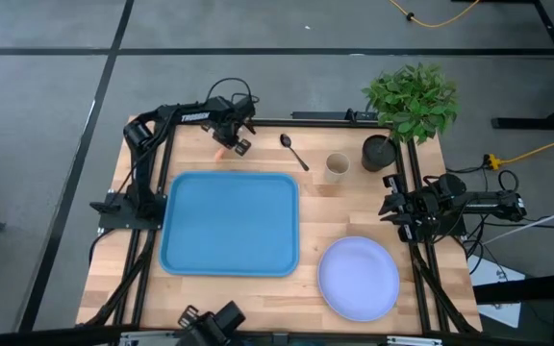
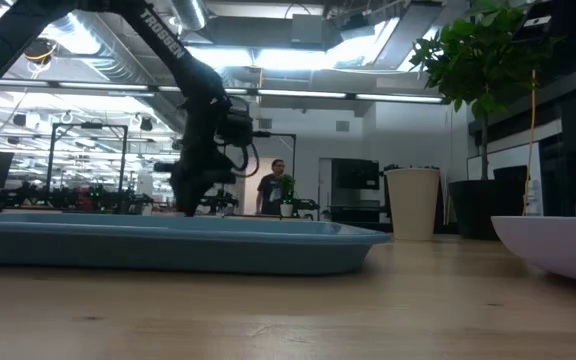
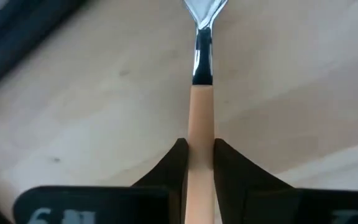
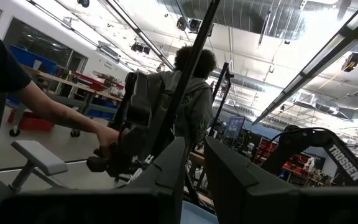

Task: Pick and place plate/cup/fork/spoon on tray
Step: Put the orange fork on the blue tray

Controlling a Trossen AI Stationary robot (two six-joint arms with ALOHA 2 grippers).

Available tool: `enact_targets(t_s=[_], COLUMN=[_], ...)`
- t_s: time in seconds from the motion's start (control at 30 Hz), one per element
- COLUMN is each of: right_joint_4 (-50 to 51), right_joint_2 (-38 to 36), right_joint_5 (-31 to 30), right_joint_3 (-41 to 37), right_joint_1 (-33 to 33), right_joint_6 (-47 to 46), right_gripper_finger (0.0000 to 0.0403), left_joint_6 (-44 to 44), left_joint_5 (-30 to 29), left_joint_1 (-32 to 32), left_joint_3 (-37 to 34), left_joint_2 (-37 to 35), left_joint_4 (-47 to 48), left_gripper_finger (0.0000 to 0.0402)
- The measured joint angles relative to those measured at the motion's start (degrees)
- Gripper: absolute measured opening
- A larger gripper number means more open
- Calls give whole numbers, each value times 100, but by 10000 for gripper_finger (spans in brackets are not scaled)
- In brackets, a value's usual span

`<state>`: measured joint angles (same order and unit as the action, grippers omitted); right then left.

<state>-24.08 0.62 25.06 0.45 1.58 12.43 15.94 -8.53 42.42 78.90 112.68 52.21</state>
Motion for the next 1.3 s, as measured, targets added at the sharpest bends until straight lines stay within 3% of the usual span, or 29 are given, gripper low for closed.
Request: enact_targets(t_s=[0.27, 0.5, 0.7, 0.9, 1.13, 1.3], right_joint_4=[0, -3, 2, 3, 1, 15], right_joint_2=[0, 0, 0, -2, -2, -2], right_joint_5=[0, 0, 0, 0, 0, 0], right_joint_3=[0, 0, 0, 0, 0, 0], right_joint_1=[-2, 0, -2, 1, -2, 0], right_joint_6=[-15, -382, -830, -1473, -1818, -1813], right_gripper_finger=[67, 67, 67, 67, 67, 67], left_joint_6=[384, 915, 1174, 1833, 3182, 5023], left_joint_5=[-31, 10, 406, 343, 813, 664], left_joint_1=[-505, -1585, -2463, -3024, -3600, -4074], left_joint_3=[1020, 1070, 750, -267, -1959, -3097], left_joint_2=[-5, -15, -24, -214, -1676, -2861], left_joint_4=[2463, 3788, 3747, 3444, 2033, 555], left_gripper_finger=[44, 44, 46, 46, 47, 47])
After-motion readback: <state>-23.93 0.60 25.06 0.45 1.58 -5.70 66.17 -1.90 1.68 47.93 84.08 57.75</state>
